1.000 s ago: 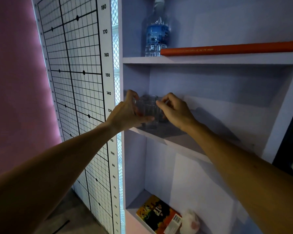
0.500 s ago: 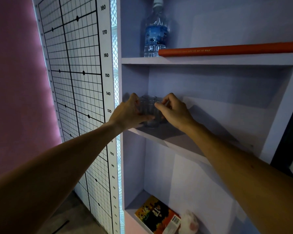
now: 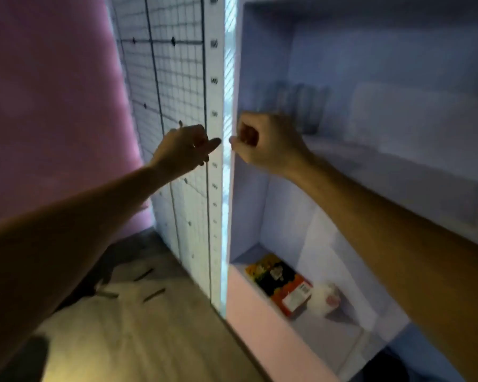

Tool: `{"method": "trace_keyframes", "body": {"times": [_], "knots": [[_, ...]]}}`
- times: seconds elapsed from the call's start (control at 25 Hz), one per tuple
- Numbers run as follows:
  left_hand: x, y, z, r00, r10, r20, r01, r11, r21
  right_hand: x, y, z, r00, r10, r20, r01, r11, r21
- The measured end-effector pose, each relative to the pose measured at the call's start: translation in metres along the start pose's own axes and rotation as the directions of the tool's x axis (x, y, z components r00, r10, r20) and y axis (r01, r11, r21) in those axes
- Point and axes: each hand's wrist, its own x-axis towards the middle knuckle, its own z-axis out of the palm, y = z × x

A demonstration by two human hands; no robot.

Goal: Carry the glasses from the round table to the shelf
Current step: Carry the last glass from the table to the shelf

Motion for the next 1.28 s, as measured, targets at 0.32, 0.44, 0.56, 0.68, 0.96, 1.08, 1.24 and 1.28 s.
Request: {"method": "trace_keyframes", "body": {"times": [0.32,0.44,0.56,0.68,0.96,1.08,1.24,1.28], "knots": [[-0.299,-0.195,0.047,0.66,-0.716,0.227,0.735,0.678,-0.001,-0.102,-0.049,0.187,0.803,0.035,0.596,-0.175,0.968,0.178],[-0.481,-0.212,0.066,0.225,-0.879,0.421,0.951,0.293,0.102,-0.215,-0.059,0.267,0.535,0.097,0.839,-0.318,0.943,0.094],[-0.62,-0.181,0.075,-0.08,-0.883,0.462,0.986,-0.003,0.164,-0.349,-0.071,0.309,0.179,0.205,0.962,-0.457,0.883,-0.103],[-0.724,-0.132,0.079,-0.388,-0.79,0.475,0.922,-0.326,0.211,-0.47,-0.088,0.306,-0.291,0.213,0.933,-0.394,0.862,-0.319],[-0.789,-0.132,0.048,-0.464,-0.771,0.437,0.844,-0.535,-0.047,-0.483,-0.127,0.311,-0.49,0.306,0.816,-0.39,0.761,-0.519],[-0.778,-0.18,0.022,-0.386,-0.792,0.473,0.876,-0.476,-0.083,-0.431,-0.156,0.367,-0.316,0.314,0.896,-0.434,0.792,-0.43],[-0.742,-0.253,-0.024,-0.305,-0.857,0.415,0.87,-0.428,-0.246,-0.369,-0.219,0.441,-0.163,0.254,0.953,-0.511,0.805,-0.302],[-0.736,-0.271,-0.034,-0.279,-0.873,0.4,0.866,-0.409,-0.289,-0.358,-0.236,0.458,-0.157,0.211,0.965,-0.523,0.811,-0.262]]}}
